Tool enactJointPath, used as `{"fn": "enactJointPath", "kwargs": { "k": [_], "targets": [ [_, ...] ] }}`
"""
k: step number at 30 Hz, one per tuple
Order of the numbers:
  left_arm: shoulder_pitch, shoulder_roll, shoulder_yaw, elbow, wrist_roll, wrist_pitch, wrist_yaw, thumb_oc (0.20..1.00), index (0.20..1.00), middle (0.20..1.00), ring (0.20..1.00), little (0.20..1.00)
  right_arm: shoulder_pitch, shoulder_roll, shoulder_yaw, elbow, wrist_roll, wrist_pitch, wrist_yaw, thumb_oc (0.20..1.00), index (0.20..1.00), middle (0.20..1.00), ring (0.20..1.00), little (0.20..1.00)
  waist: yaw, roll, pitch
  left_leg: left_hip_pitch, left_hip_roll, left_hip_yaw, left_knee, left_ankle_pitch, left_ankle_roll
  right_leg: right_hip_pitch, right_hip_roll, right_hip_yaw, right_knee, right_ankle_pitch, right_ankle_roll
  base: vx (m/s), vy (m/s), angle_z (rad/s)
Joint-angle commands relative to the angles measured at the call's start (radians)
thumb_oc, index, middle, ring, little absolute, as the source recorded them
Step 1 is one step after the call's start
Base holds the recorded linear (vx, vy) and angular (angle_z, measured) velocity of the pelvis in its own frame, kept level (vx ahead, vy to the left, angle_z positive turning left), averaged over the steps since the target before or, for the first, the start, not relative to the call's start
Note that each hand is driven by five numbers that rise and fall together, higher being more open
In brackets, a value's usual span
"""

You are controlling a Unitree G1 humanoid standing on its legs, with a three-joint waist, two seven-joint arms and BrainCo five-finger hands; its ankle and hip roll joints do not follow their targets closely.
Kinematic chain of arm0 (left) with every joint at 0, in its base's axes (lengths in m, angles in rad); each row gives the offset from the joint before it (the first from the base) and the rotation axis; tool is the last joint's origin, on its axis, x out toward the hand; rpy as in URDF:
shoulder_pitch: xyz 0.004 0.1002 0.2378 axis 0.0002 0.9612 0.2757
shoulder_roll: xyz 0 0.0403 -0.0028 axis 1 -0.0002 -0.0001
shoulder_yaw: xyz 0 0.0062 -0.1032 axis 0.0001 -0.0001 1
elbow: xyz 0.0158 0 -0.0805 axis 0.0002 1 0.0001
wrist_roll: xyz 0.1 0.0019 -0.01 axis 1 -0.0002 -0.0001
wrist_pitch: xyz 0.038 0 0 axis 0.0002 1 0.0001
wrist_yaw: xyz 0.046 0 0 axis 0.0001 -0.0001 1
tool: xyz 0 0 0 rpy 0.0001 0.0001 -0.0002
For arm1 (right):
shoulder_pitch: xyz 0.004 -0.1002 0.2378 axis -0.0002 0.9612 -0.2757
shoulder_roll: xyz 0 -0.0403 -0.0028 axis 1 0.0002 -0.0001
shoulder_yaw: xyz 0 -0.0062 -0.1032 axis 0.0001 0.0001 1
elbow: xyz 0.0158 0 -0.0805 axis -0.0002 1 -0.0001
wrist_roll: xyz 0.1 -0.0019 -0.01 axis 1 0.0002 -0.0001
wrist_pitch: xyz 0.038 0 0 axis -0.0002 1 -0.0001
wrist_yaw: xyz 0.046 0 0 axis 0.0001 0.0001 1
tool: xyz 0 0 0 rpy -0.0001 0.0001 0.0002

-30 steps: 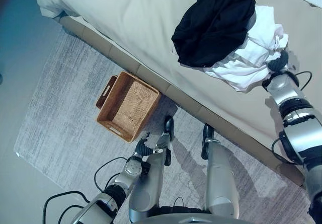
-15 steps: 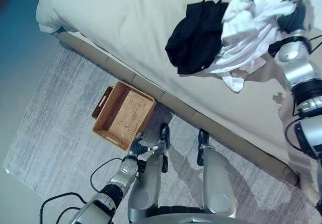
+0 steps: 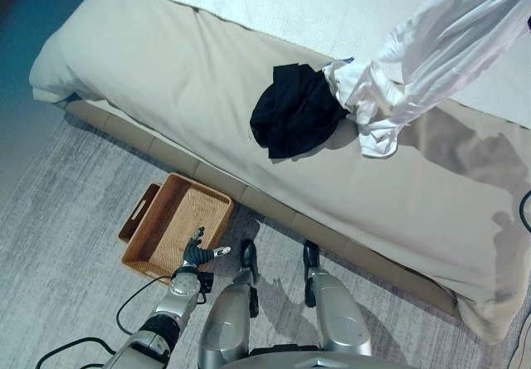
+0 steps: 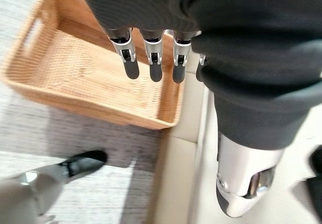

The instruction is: Pick up clothes into the bucket

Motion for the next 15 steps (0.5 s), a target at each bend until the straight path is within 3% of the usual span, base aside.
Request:
{"fn": "enactJointPath", "kwargs": {
  "k": [1, 5, 9, 15],
  "targets": [
    [0.085, 0.015, -0.007, 0.023, 0.021, -0.008, -0.013, 1.000, 1.000, 1.000, 1.000, 1.000, -0.085, -0.043, 0.059, -0.044, -0.011, -0.061, -0.026, 0.200, 0.200, 0.200, 0.200, 0.200, 0.018, -0.071, -0.155, 0.001, -0.031, -0.018, 0.122, -0.147, 0.007, 0.038, -0.030, -0.015, -0.018, 0.016, 0.059, 0.11, 0.000, -0.05],
    [0.114, 0.014, -0.008, -0.002, 0.031, -0.001, -0.029, 1.000, 1.000, 1.000, 1.000, 1.000, -0.087, -0.050, 0.059, -0.066, -0.018, -0.058, -0.014, 0.200, 0.200, 0.200, 0.200, 0.200, 0.019, -0.078, -0.199, 0.043, -0.027, -0.021, 0.110, -0.155, 0.007, 0.081, -0.029, -0.024, -0.025, 0.004, 0.059, 0.07, -0.005, 0.00],
    [0.130, 0.022, -0.025, -0.075, 0.024, -0.005, -0.061, 1.000, 1.000, 1.000, 1.000, 1.000, -0.094, -0.039, 0.114, 0.000, 0.037, -0.064, 0.074, 0.200, 0.200, 0.200, 0.200, 0.200, 0.025, -0.092, -0.247, 0.083, -0.021, -0.019, 0.095, -0.160, 0.004, 0.127, -0.028, -0.033, -0.047, 0.002, 0.059, 0.05, -0.010, 0.03],
    [0.130, 0.045, -0.041, -0.220, 0.003, -0.014, -0.079, 1.000, 1.000, 1.000, 1.000, 1.000, -0.122, -0.022, 0.081, 0.017, 0.056, -0.070, 0.017, 0.200, 0.200, 0.200, 0.200, 0.200, 0.028, -0.097, -0.304, 0.127, -0.014, -0.010, 0.077, -0.169, 0.004, 0.175, -0.024, -0.035, -0.091, 0.010, 0.065, 0.03, 0.002, 0.00]
  ]
}}
